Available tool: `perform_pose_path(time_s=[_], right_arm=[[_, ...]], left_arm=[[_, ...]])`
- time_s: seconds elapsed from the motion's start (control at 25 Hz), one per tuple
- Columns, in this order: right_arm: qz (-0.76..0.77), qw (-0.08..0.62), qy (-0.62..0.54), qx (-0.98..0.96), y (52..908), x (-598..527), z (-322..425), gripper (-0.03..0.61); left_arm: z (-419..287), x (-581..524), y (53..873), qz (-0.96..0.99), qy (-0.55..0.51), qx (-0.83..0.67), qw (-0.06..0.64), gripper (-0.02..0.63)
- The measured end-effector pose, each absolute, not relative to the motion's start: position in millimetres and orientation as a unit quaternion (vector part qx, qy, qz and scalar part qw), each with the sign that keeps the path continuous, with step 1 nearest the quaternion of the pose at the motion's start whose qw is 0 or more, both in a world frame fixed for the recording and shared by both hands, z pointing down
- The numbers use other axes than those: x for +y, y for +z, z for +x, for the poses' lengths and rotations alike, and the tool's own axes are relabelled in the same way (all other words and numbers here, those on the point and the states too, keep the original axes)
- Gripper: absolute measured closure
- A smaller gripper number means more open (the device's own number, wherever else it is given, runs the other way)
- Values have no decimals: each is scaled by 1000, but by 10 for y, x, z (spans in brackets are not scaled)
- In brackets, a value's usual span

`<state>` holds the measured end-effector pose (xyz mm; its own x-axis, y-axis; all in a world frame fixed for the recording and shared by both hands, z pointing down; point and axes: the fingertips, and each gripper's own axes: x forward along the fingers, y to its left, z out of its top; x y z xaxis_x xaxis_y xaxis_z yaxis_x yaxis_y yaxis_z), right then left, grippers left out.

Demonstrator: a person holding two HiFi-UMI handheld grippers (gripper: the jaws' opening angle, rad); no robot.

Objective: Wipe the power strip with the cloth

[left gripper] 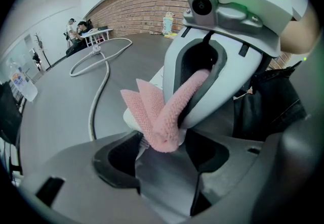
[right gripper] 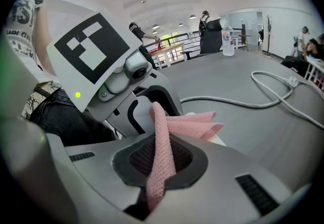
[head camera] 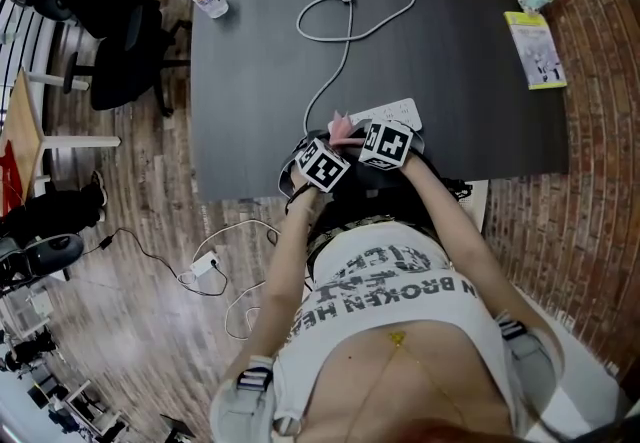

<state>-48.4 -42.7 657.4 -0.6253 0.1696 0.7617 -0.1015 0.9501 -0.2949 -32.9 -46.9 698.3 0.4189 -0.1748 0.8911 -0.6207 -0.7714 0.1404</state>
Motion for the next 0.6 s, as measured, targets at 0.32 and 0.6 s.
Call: perform_pose_path(time_s=[0.32,0.6], right_arm=[[-7,429,163,-888,6575,-473,-373,563],[0,429,168,-888,6570,-503,-281,562]], left_arm=[[-327,-471,6987,809,480,-246,233,342],[-320,-479,6983,808,482,-246,234,341]])
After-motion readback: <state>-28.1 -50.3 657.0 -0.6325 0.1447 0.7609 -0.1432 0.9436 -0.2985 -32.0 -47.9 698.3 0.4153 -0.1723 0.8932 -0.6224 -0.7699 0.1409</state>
